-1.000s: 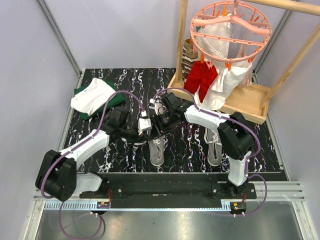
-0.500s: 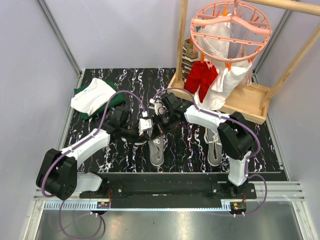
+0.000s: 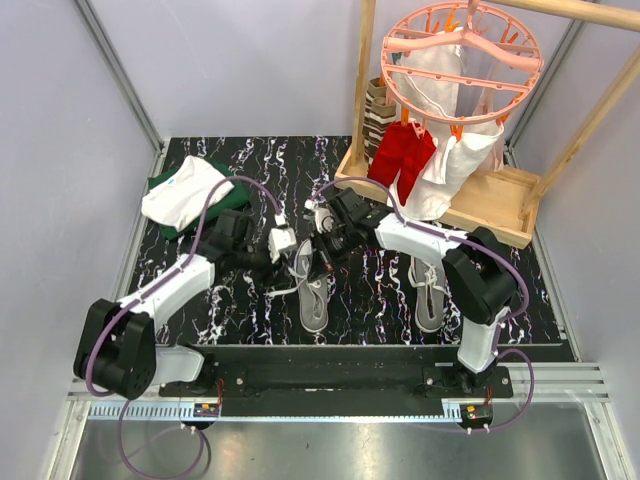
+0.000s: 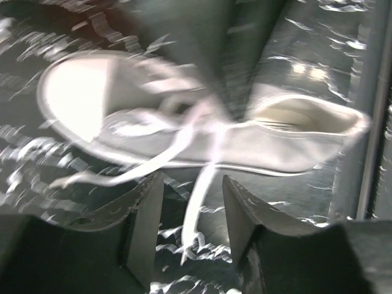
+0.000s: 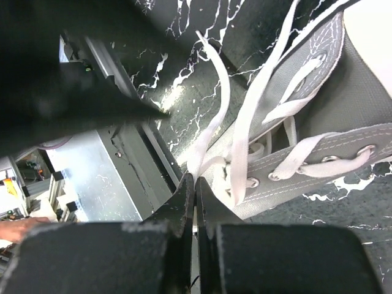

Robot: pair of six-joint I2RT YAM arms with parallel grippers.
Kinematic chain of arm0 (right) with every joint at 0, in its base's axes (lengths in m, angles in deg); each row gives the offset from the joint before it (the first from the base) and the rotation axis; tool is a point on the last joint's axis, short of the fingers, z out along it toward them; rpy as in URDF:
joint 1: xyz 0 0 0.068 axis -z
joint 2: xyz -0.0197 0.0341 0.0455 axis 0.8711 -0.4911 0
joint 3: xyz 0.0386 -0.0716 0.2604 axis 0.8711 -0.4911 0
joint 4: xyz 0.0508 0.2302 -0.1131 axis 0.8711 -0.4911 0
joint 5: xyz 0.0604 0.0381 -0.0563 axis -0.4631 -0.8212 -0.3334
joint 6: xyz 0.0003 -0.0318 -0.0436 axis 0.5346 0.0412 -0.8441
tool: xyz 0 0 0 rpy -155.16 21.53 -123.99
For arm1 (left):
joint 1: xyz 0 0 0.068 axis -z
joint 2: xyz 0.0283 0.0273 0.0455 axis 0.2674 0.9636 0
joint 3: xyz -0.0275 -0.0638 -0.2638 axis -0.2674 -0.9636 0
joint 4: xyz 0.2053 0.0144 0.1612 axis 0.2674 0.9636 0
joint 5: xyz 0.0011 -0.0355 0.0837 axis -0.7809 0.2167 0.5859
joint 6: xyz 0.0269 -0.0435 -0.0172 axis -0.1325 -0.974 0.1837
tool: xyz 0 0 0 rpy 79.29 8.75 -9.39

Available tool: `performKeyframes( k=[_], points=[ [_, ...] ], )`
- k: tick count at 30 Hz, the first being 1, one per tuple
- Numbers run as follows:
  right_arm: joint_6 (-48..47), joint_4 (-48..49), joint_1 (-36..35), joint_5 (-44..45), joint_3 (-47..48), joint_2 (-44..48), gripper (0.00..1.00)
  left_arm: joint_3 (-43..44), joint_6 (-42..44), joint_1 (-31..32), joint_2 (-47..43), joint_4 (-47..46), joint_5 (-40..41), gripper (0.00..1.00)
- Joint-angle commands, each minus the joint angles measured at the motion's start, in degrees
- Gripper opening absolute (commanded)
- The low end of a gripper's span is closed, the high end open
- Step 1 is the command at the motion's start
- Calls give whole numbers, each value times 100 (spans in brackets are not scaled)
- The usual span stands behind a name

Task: Tie the shoes

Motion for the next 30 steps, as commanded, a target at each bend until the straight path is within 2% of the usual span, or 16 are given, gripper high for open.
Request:
performKeyframes(
  k=[1,3,4,6,7,10,16,19,30],
  points=[
    [-108,137,41,146,-41,366,0,683,-482,-411,455,-158,502,49],
    [-117,129,41,155,-41,358,0,929,69,-421,658,219,398,54],
    [-100,137,41,146,-49,349,0,1026,829,-421,859,438,319,55],
    [-82,129,41,138,-41,323,0,1264,1449,-429,984,888,248,57],
    [-73,129,41,138,-41,314,0,1290,2261,-429,1045,1071,196,57],
    [-73,137,50,146,-41,305,0,1396,3862,-438,1282,1423,169,57],
    [15,137,50,155,-58,305,0,1906,5534,-552,2003,2320,160,57],
    [50,129,50,155,-85,305,0,1941,6081,-535,2161,2365,160,57],
    [155,146,85,146,-67,261,0,2433,6426,-386,2804,2488,309,53]
  ],
)
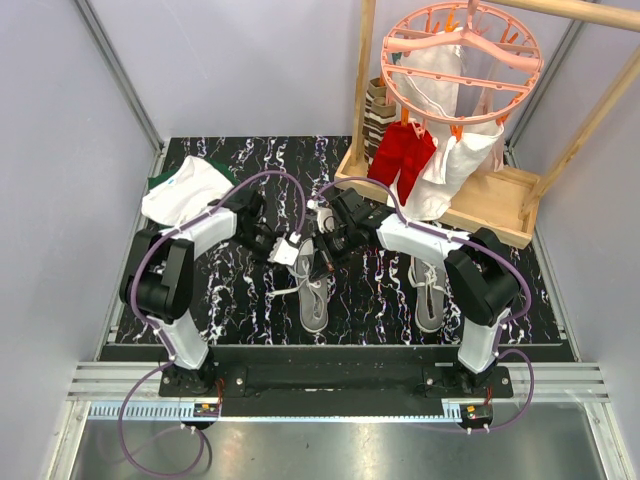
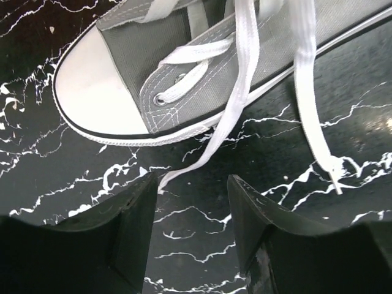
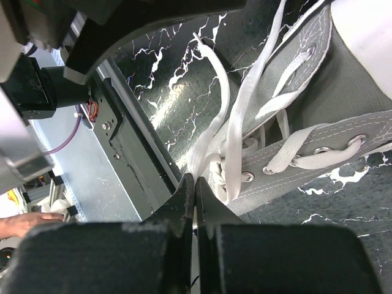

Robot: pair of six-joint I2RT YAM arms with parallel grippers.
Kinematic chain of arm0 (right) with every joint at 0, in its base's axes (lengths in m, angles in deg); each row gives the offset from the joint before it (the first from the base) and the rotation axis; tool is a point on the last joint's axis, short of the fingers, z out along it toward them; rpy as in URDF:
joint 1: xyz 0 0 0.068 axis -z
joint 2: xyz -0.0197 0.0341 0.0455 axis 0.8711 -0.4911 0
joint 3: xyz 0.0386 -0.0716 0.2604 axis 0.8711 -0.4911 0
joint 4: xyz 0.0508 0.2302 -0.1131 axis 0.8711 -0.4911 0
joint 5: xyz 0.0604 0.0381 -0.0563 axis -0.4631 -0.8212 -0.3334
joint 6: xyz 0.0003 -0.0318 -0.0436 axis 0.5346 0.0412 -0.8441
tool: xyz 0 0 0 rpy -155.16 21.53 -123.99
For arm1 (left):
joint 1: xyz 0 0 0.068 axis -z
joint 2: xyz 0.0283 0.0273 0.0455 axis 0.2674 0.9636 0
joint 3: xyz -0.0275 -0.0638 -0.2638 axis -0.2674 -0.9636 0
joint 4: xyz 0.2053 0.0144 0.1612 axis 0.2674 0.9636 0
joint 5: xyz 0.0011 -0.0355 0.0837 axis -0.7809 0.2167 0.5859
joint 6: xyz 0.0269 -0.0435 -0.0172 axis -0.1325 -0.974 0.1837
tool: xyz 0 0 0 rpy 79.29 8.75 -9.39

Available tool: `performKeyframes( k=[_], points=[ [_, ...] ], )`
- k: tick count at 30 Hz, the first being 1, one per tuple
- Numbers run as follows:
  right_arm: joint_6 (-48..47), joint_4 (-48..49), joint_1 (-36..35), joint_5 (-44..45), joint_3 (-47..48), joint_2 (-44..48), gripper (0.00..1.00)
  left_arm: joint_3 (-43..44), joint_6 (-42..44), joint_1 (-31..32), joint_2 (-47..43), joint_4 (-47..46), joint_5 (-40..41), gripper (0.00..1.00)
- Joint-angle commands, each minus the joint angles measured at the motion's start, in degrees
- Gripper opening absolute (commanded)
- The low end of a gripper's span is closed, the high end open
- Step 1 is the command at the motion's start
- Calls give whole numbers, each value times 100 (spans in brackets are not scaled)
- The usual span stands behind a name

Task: Tie the shoes

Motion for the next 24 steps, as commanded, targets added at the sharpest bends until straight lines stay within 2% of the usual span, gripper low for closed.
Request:
performKeyframes(
  k=[1,9,12,13,16,18,22,24],
  points=[
    [70,146,61,41,29,132,0,208,507,119,161,119,19,52],
    [140,155,70,6,82,79,0,217,815,295,451,171,475,49],
    [149,164,70,6,100,44,0,270,885,357,600,259,756,41],
    [158,173,70,6,108,27,0,296,920,366,619,285,827,29],
    [132,181,78,41,91,18,0,244,982,348,514,373,828,9],
    [140,181,78,68,65,26,0,69,1017,296,182,400,766,1],
    [123,208,78,103,47,70,0,-266,895,181,-680,540,424,0],
    [114,251,78,112,47,79,0,-389,964,164,-1181,933,353,0]
  ],
)
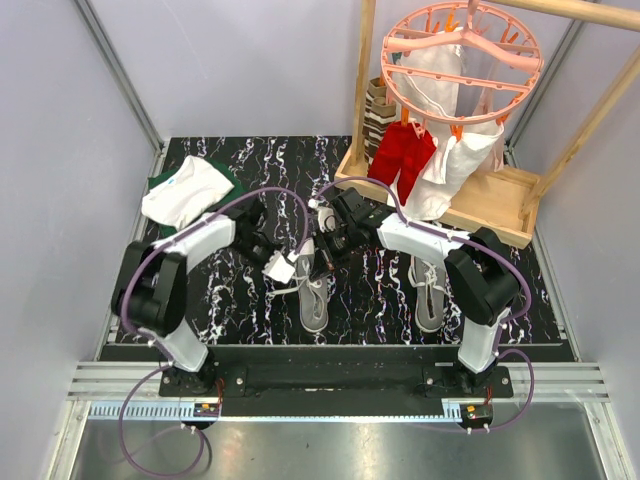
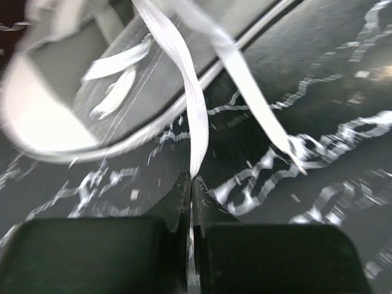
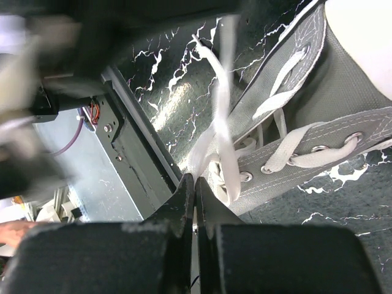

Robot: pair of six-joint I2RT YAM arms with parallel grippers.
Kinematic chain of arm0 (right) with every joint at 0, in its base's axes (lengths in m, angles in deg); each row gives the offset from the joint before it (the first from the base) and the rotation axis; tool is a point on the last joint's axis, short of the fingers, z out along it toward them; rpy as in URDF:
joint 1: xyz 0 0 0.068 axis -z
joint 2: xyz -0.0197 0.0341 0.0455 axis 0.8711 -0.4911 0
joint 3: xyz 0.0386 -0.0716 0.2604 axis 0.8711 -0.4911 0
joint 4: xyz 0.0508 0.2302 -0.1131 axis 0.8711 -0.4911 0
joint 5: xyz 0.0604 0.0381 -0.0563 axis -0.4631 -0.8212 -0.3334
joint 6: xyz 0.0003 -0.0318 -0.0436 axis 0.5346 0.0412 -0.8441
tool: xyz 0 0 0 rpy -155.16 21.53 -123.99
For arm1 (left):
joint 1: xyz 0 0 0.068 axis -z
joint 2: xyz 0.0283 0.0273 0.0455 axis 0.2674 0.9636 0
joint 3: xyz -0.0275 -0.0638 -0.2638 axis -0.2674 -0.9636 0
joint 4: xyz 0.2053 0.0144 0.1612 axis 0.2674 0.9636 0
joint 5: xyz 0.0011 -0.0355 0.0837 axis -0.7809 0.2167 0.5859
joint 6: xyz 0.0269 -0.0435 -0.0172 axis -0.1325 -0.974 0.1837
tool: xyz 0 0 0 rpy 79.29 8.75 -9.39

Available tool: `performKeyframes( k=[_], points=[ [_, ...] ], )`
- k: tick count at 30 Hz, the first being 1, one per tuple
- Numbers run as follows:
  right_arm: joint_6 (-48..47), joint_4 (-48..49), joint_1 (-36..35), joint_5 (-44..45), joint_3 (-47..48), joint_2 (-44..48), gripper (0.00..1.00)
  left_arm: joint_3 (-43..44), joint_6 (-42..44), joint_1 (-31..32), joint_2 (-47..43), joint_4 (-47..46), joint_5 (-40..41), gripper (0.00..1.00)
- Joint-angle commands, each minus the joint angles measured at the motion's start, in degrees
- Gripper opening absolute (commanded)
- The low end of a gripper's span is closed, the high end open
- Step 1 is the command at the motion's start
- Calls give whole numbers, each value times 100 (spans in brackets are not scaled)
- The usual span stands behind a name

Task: Tie the shoes

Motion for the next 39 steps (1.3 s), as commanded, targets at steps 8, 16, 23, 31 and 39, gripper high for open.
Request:
performKeyframes(
  k=[8,16,23,31,39],
  points=[
    [-37,302,50,138,45,138,0,-654,308,311,-2341,1603,-505,0],
    [-63,346,50,156,27,191,0,-330,-1228,1480,-2509,1578,-1154,0],
    [-63,364,50,129,53,147,0,198,-3364,2122,-1737,735,-1752,1],
    [-89,364,50,121,10,191,0,-205,-5895,2474,-1472,-1540,-1386,4],
    [-257,364,50,121,-61,165,0,-751,-7708,2668,-1436,-3151,-716,34]
  ],
)
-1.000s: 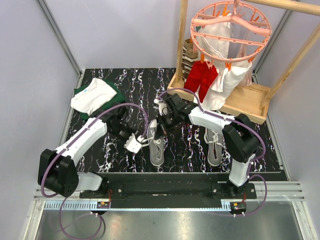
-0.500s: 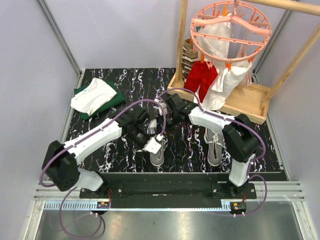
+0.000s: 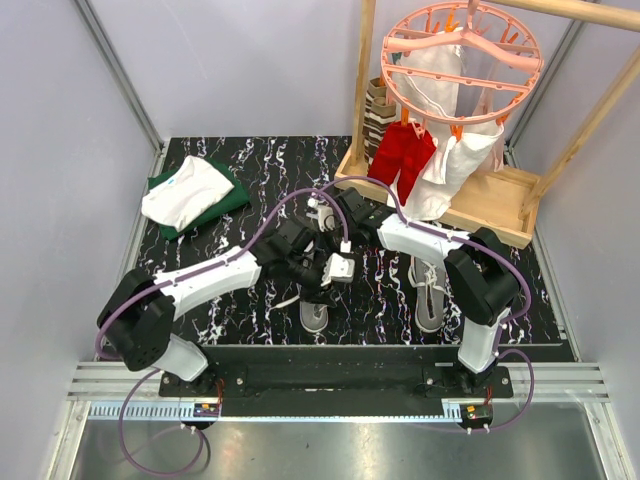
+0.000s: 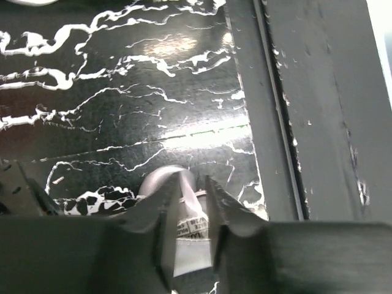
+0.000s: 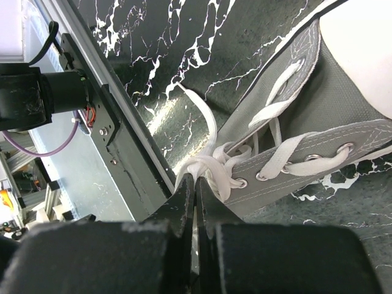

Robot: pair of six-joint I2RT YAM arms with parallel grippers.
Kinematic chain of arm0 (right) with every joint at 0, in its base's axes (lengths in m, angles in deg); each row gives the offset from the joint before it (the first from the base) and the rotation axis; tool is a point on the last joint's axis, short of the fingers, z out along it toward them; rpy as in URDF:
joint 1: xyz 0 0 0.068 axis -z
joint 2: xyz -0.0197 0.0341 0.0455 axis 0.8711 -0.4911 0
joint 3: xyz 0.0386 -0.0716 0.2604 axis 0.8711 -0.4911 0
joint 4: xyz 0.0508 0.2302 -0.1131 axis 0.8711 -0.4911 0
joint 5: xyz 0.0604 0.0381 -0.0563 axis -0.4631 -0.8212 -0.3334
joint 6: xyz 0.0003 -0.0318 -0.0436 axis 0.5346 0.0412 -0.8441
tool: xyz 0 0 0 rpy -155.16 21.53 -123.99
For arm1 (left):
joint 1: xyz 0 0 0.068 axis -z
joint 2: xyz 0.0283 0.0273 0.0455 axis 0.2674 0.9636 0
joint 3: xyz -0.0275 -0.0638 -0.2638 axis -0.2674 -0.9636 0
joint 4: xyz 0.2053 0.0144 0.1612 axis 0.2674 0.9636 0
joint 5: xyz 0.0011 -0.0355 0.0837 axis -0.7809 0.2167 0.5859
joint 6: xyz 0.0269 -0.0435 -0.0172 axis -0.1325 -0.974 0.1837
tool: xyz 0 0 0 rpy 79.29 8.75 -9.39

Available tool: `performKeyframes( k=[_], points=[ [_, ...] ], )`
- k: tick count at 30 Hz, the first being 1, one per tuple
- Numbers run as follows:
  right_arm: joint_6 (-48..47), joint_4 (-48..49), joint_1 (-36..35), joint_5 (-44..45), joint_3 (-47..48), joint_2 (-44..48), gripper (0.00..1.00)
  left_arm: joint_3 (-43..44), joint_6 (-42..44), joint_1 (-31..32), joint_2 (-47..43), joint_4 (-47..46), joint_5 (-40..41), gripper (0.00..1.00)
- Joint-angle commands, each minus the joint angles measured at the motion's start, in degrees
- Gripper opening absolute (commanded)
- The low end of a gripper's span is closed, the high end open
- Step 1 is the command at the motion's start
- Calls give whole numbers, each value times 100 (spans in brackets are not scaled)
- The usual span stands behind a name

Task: Tie the shoes

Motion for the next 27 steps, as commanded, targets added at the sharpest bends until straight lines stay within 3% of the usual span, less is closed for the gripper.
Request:
performKeyframes(
  k=[1,5,11,16,20,27],
  points=[
    [-191,185,52,64,-48,174,0,-185,-1090,75,-188,-1027,266,42],
    [-244,185,43,64,-100,218,0,-789,-1368,-353,-1215,-1288,-323,49],
    [-314,193,43,-15,-101,226,0,-1213,-1364,-1540,-2325,-1080,-280,44],
    [-358,202,43,-94,-74,218,0,-1056,-537,-2112,-1888,-553,-499,40],
    [-358,202,43,-156,-100,296,0,-740,51,-2201,-1351,-306,-824,40],
    [-393,220,43,-139,-127,402,0,-572,246,-2201,-735,-517,-1211,39]
  ],
)
